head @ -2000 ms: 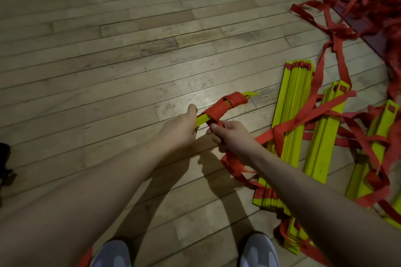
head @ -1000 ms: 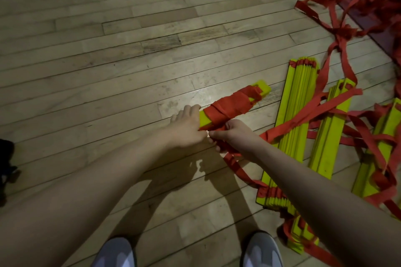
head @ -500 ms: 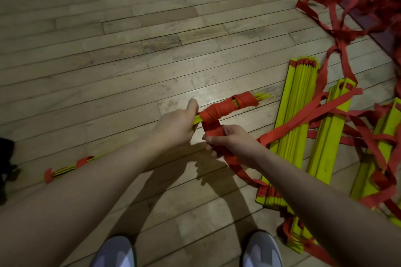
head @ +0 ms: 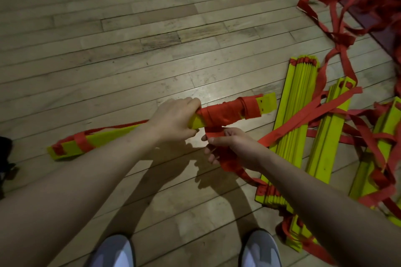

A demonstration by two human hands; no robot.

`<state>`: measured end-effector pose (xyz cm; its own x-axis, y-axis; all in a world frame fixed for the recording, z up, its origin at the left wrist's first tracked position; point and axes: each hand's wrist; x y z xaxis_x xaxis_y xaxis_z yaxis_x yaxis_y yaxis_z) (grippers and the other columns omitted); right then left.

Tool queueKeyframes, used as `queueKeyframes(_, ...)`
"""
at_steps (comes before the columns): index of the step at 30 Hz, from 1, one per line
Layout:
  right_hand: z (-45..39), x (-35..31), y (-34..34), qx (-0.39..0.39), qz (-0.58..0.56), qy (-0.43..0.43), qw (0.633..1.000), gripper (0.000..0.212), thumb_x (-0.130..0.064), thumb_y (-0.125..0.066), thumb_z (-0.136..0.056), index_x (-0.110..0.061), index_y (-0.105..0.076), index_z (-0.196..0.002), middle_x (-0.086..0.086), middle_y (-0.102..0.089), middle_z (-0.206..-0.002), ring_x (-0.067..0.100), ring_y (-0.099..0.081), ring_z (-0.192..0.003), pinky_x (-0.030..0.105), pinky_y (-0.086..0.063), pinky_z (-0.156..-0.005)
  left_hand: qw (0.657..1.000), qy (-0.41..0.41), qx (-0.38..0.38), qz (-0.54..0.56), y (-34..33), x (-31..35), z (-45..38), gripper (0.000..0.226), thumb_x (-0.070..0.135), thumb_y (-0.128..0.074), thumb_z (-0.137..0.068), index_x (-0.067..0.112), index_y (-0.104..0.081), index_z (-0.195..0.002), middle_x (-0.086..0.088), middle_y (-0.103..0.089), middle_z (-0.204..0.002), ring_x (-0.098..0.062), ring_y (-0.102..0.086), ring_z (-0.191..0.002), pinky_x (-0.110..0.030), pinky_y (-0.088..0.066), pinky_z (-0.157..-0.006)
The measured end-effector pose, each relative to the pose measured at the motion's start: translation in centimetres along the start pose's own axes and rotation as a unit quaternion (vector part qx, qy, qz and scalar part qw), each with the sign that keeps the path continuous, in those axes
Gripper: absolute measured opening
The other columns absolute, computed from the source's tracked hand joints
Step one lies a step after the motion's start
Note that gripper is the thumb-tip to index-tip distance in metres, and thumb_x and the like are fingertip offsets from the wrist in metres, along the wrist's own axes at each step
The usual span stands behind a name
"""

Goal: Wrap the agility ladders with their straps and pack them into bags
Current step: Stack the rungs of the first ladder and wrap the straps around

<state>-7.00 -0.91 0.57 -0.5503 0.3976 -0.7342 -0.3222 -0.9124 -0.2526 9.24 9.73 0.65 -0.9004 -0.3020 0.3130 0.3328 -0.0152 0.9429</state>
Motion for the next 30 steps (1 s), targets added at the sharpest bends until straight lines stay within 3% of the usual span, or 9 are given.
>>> queueKeyframes(4, 0.2, 0.1, -0.1, -0.033, 0.035, -0.007, 0.999, 0.018, -0.007, -0.052, -0.096, -0.002, -0.056, -0.112, 0.011, -0.064, -0.081, 0.022, -0.063, -0.07, 0.03, -0.052, -0.067, 0.998, 0.027, -0.026, 0.041, -0.3, -0.1, 0.4, 0.029, 0.023, -0.068, -0.075, 0.02, -0.043, -0.09, 0.003, -0.046, -0.086, -0.023, -0.053, -0.083, -0.037, -0.047, -0.065)
queueKeyframes(7, -0.1, -0.1, -0.4, -0.023, 0.042, 0.003, 0.999, 0.018, -0.012, -0.05, -0.099, -0.003, -0.056, -0.114, 0.01, -0.066, -0.081, 0.021, -0.064, -0.071, 0.03, -0.053, -0.069, 0.994, 0.077, -0.067, 0.046, -0.5, 0.0, 0.2, 0.028, 0.024, -0.064, -0.084, 0.021, -0.04, -0.098, -0.002, -0.056, -0.086, -0.025, -0.057, -0.08, -0.041, -0.052, -0.067)
queueKeyframes(10, -0.2, -0.3, -0.6, 0.001, 0.054, 0.014, 0.998, 0.023, -0.017, -0.048, -0.1, -0.002, -0.055, -0.116, 0.01, -0.066, -0.083, 0.02, -0.065, -0.071, 0.026, -0.054, -0.067, 0.993, 0.107, -0.042, 0.031, -0.8, 0.4, 0.0, 0.03, 0.028, -0.06, -0.091, 0.02, -0.04, -0.111, -0.004, -0.058, -0.09, -0.026, -0.059, -0.081, -0.04, -0.052, -0.069)
queueKeyframes(14, -0.8, 0.2, -0.9, 0.108, 0.09, 0.048, 0.989, 0.013, -0.019, -0.047, -0.101, -0.007, -0.052, -0.103, 0.007, -0.061, -0.085, 0.015, -0.061, -0.061, 0.024, -0.052, -0.056, 0.988, 0.134, -0.055, 0.047, -1.0, 0.7, -0.4, 0.05, 0.023, -0.056, -0.09, 0.015, -0.032, -0.132, -0.012, -0.054, -0.113, -0.03, -0.055, -0.1, -0.044, -0.047, -0.087)
queueKeyframes(17, -1.4, 0.5, -0.7, 0.138, 0.086, 0.058, 0.985, 0.015, -0.015, -0.045, -0.101, -0.002, -0.052, -0.106, 0.008, -0.061, -0.088, 0.018, -0.062, -0.06, 0.028, -0.053, -0.057, 0.983, 0.133, -0.124, 0.024, -1.2, 1.1, -0.8, 0.061, 0.03, -0.054, -0.088, 0.012, -0.025, -0.139, -0.014, -0.038, -0.127, -0.032, -0.037, -0.121, -0.043, -0.028, -0.101)
queueKeyframes(20, -1.3, 0.6, -0.3, 0.122, 0.056, 0.045, 0.99, 0.022, -0.014, -0.041, -0.103, 0.002, -0.053, -0.11, 0.01, -0.065, -0.084, 0.021, -0.064, -0.062, 0.029, -0.054, -0.06, 0.985, 0.102, -0.136, 0.001, -0.3, 1.3, -1.0, 0.053, 0.033, -0.057, -0.088, 0.013, -0.034, -0.131, -0.011, -0.041, -0.12, -0.029, -0.042, -0.114, -0.038, -0.033, -0.094)
queueKeyframes(24, -0.7, 1.0, 0.4, 0.063, 0.047, 0.005, 0.997, 0.026, -0.017, -0.04, -0.103, 0.001, -0.057, -0.111, 0.012, -0.068, -0.082, 0.022, -0.067, -0.073, 0.029, -0.055, -0.066, 0.996, 0.033, -0.059, -0.066, 1.0, 1.1, -0.6, 0.034, 0.043, -0.066, -0.08, 0.019, -0.057, -0.103, 0.001, -0.055, -0.094, -0.019, -0.057, -0.087, -0.033, -0.049, -0.071)
queueKeyframes(30, -0.4, 0.3, 0.4, -0.015, 0.023, -0.013, 1.0, 0.021, -0.019, -0.046, -0.101, -0.006, -0.058, -0.113, 0.011, -0.07, -0.091, 0.022, -0.069, -0.084, 0.034, -0.054, -0.075, 0.996, 0.069, -0.012, 0.063, 0.4, 1.1, 0.2, 0.022, 0.02, -0.071, -0.077, 0.012, -0.058, -0.092, 0.0, -0.052, -0.086, -0.021, -0.055, -0.084, -0.035, -0.049, -0.072)
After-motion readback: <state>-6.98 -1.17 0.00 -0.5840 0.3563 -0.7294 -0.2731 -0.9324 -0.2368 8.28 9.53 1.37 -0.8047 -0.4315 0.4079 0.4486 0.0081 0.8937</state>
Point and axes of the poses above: each hand's wrist, its own z-axis away from the middle knuckle, its own y-axis out of the back of the hand, x = y × z
